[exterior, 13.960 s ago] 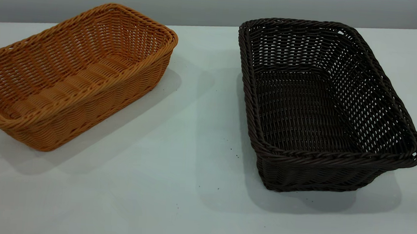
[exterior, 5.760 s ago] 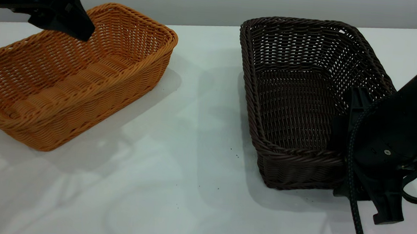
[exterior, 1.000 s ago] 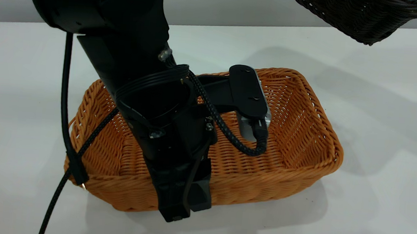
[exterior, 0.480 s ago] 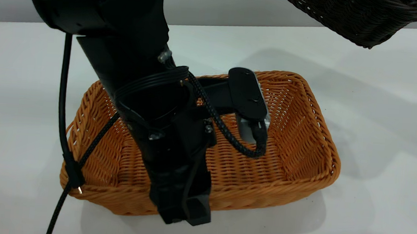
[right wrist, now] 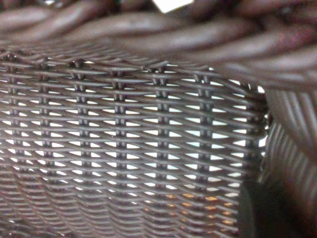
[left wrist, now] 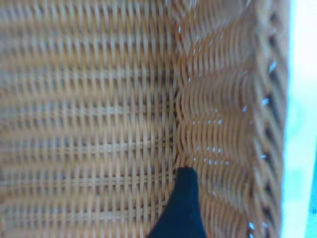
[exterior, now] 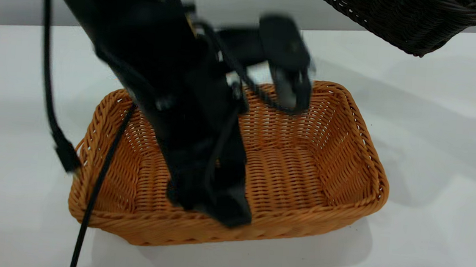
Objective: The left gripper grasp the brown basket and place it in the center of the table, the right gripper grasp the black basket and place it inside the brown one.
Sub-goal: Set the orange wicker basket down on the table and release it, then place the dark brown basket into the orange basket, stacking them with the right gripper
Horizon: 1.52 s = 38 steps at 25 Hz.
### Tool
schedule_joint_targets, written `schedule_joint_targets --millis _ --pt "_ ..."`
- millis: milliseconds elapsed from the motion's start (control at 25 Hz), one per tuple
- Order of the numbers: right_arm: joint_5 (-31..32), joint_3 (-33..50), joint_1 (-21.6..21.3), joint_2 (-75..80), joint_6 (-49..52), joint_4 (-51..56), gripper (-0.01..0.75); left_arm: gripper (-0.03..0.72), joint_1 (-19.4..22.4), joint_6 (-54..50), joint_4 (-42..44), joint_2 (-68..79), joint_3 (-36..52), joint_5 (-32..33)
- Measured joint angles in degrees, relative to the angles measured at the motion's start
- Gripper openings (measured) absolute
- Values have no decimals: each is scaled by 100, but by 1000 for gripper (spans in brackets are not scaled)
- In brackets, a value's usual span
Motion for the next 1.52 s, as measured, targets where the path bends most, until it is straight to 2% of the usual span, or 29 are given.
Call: schedule_joint_targets --millis 320,560,680,840,1160,1520 --pt "461 -64 0 5 -409 -77 123 592 0 -219 5 -1812 -82 -82" --pt "1442 -445 23 5 -925 -573 123 592 0 -692 -6 -3276 -262 -549" --pt "1869 -634 184 10 -920 -751 123 592 0 -949 -6 -3873 -383 -814" --pt "2150 -722 629 114 -899 -1149 123 592 0 -1169 -12 -4352 -634 -1090" --pt "1878 -739 1502 766 -863 -1143 123 594 0 -1427 6 -4684 -744 -810" --pt "1567 -739 1620 1483 -816 -1132 123 594 0 -1399 11 -4708 -739 -756"
